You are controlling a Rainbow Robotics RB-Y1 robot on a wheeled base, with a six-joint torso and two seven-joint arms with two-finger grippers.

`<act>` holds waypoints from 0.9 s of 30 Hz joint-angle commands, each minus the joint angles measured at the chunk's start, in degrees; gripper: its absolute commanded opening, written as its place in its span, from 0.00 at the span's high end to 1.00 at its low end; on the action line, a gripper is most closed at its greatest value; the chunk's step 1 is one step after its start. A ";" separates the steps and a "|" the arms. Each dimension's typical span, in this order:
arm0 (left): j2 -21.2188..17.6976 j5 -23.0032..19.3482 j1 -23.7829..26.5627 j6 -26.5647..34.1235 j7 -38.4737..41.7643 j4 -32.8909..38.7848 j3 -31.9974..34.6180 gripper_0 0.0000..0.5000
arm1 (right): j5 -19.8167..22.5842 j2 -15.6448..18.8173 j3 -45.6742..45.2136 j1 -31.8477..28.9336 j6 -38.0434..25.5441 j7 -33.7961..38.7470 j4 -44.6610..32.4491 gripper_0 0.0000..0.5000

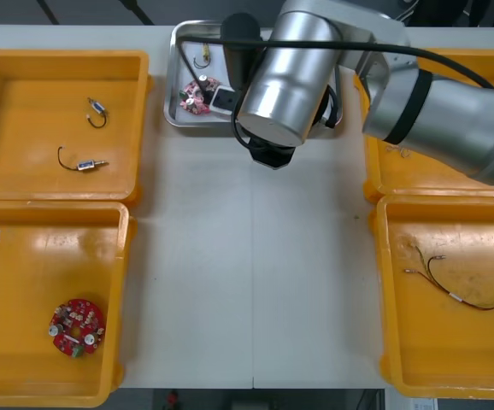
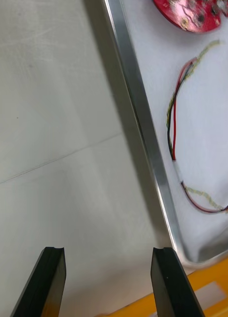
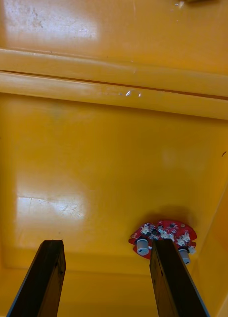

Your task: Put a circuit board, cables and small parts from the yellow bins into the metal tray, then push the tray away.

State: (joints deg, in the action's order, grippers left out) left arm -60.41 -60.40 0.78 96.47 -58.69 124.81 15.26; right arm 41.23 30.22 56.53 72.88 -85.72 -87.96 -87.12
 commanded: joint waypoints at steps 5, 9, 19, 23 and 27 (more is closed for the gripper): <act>-2.43 -0.42 0.71 0.12 2.00 0.17 1.35 0.00 | 6.32 11.01 -9.51 -5.38 -8.32 18.43 -14.05 0.00; -2.43 -0.42 0.71 0.12 2.00 0.17 1.35 0.00 | 8.08 15.22 -12.50 -8.37 -11.31 25.82 -19.41 0.00; -2.43 -0.42 0.71 0.12 2.00 0.17 1.35 0.00 | 13.35 26.56 -21.11 -17.95 -14.91 42.34 -29.43 0.00; -2.43 -0.42 0.71 0.12 2.00 0.17 1.35 0.00 | 14.93 28.85 -24.45 -21.02 -15.09 44.19 -30.74 0.00; -2.43 -0.42 0.71 0.12 2.00 0.17 1.35 0.00 | 18.10 32.01 -30.43 -25.77 -15.71 44.36 -32.06 0.00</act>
State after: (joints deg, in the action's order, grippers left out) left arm -60.42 -60.43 0.80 96.48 -58.69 124.72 15.26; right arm 57.71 58.60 31.40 50.14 -100.85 -45.59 -117.03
